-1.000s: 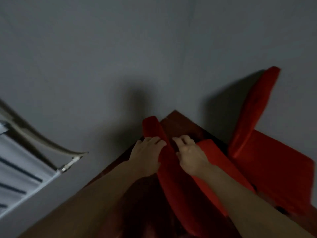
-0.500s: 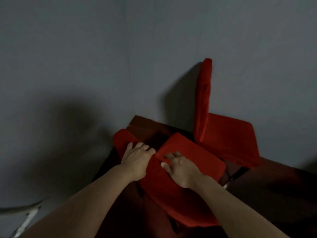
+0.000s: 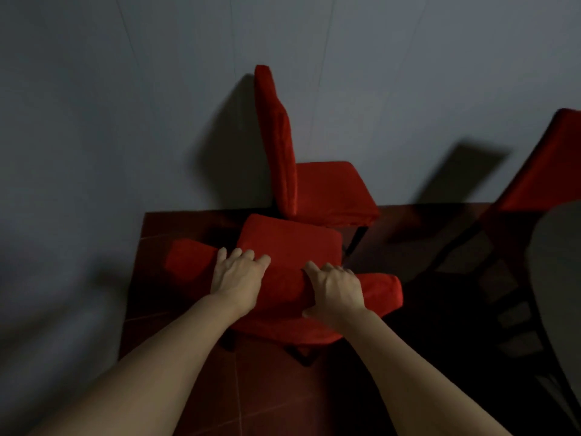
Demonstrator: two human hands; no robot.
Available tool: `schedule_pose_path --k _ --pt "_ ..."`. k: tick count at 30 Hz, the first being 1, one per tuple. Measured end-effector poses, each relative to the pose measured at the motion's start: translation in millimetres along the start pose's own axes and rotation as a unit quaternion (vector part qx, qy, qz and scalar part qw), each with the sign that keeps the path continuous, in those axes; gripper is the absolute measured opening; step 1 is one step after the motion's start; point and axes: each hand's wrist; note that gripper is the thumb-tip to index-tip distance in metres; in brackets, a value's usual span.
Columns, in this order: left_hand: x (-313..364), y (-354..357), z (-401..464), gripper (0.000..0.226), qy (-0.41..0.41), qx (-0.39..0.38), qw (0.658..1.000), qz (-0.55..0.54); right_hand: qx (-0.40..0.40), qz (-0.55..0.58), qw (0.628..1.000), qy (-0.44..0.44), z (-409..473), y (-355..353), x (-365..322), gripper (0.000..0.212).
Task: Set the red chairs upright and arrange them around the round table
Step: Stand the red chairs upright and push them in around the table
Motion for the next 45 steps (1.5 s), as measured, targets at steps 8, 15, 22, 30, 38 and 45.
schedule_pose_path --k 8,15,22,30,38,45 --pt "-3 22 -34 0.053 0.032 0.028 0.999 0.003 0.087 0.019 0.996 -0.030 -28 32 -9 0.048" --pt "-4 39 -66 0.058 0.059 0.021 0.998 -0.014 0.074 0.011 0.996 -0.041 -57 43 -14 0.049" --pt "-8 56 -96 0.053 0.142 -0.001 0.990 -0.006 0.019 -0.003 1.000 0.012 -93 61 -39 0.052" --pt "-31 67 -120 0.055 0.195 -0.001 0.981 0.000 -0.001 -0.009 0.999 0.035 -122 69 -78 0.051" --pt "-25 76 -154 0.050 0.212 0.007 0.977 0.024 -0.004 -0.010 0.999 0.052 -167 83 -96 0.051" --pt "7 76 -179 0.047 0.234 0.011 0.971 0.038 0.008 0.010 0.997 0.075 -211 95 -83 0.047"
Point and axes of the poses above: each hand's wrist, its own z-axis towards the middle knuckle, its own y-axis out of the palm, x = y × z, and after that the axes turned 11 degrees about -x, right-handed
